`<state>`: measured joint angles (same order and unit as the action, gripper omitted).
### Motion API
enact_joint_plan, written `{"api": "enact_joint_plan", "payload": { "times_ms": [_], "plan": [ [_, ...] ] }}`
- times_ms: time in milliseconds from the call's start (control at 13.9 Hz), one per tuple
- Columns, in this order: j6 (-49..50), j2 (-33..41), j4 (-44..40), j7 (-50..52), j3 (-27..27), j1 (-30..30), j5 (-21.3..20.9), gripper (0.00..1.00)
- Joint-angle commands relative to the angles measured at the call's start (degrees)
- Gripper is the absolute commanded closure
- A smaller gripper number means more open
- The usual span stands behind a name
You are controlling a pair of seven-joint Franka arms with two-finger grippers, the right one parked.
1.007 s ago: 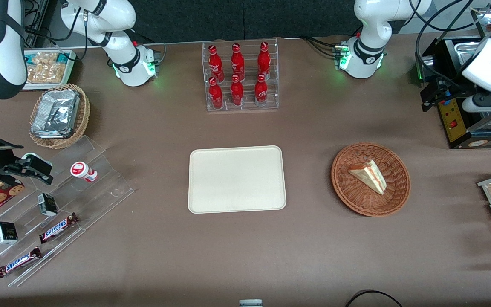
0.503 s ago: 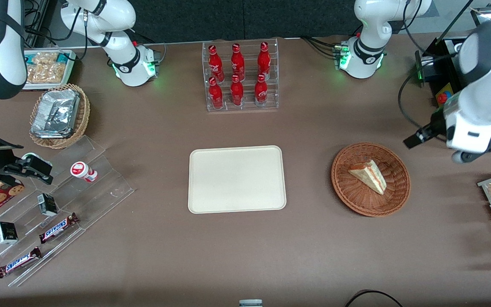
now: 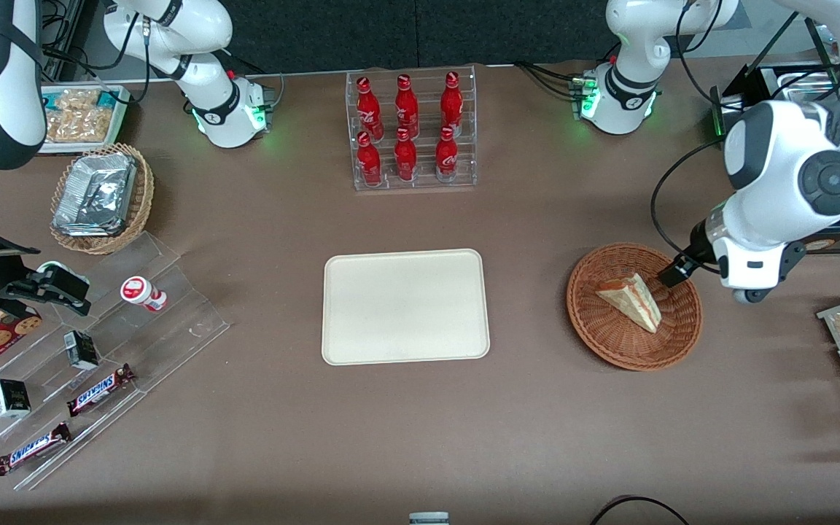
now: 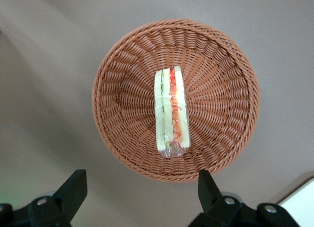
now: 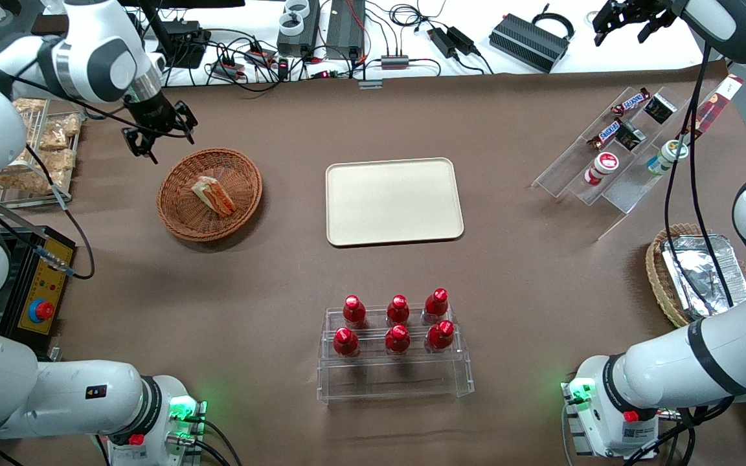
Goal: Place sandwich from basket to tray
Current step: 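Move the left gripper down over the sandwich in the wicker basket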
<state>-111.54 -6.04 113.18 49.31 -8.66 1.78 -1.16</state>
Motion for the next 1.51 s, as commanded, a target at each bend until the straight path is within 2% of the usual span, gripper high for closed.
{"api": "enact_joint_plan", "payload": {
  "times_ms": [0,359,1150,1222,1294,1366,1438],
  "plan": [
    [-7.08,-0.12,5.19,1.4,-0.3,-0.2,0.37,0.0],
    [-18.95,-0.99,13.19,4.38,-0.3,-0.2,0.46,0.0],
    [-30.57,-13.12,13.29,7.11,-1.09,-0.29,0.2,0.01],
    [-30.58,-13.21,13.21,7.11,-1.09,-0.29,0.11,0.04],
    [-30.58,-13.12,13.21,7.11,-1.09,-0.29,0.11,0.23],
    [-30.49,-13.21,13.21,7.11,-1.09,-0.29,0.11,0.48],
    [-30.49,-13.12,13.12,7.11,-1.09,-0.29,0.11,0.64]
  ]
}}
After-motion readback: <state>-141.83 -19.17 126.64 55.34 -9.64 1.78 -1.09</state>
